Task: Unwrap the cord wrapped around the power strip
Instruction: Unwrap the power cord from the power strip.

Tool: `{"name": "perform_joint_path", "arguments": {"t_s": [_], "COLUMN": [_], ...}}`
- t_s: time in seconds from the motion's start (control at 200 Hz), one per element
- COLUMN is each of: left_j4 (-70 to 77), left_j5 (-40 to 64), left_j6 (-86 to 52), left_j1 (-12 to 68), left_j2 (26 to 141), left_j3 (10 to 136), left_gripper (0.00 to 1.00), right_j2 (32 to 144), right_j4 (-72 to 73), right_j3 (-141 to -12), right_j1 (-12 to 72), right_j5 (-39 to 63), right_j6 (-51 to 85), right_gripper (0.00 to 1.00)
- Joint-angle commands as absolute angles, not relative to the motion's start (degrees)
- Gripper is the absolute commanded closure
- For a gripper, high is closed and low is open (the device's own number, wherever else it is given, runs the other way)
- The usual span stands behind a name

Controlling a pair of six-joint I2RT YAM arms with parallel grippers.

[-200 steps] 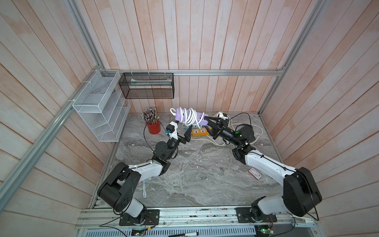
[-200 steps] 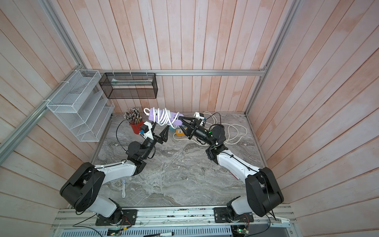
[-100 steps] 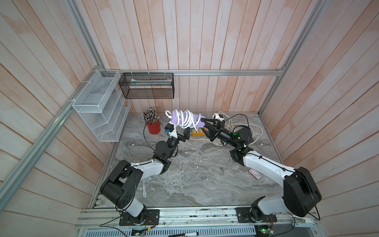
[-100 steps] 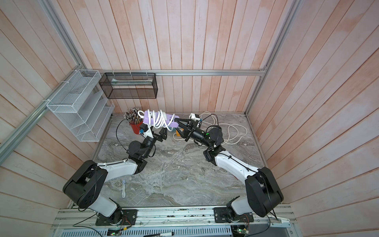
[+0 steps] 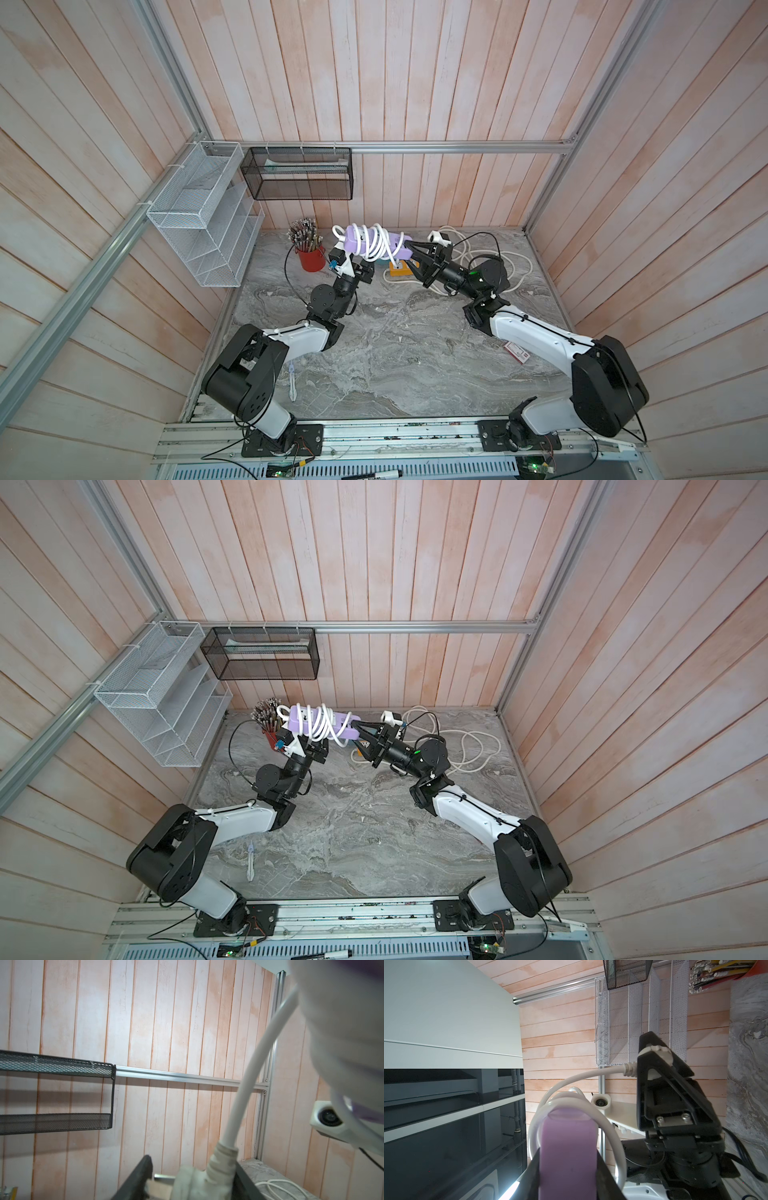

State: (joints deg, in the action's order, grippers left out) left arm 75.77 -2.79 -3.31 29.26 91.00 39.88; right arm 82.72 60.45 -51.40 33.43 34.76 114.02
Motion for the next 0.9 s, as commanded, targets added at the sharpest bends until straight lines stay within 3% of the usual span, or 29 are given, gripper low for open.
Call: {"name": "perform_joint_path", "arguments": {"t_s": [0.0,0.07,0.18,0.895], "left_j4": [74.8,74.2,74.1,67.5], "left_j5": [-0.3,0.3,0.5,10.0], "left_j6": [-3.9,-4.1,-4.0,-8.2], "left_j1": [28.5,28.2,27.8,19.6], "left_j2": [90.3,90.2,90.0,85.3], "left_j3": [41.6,41.8,41.7,42.1], "left_gripper": [0.77,0.86,0.89,0.90], "right_j2": [82.6,82.7,82.5,79.2], "right_j4": [66.4,66.0,65.0,56.8], "right_j3": [-54.3,-54.5,-54.6,-52.2], "right_j1": [33.8,33.8,34.0,28.9], "right_j5": [33.7,33.8,33.9,44.6], "right_j6": [114.3,114.1,113.5,107.0], "right_gripper": [0.76,0.76,0.76,0.76]}}
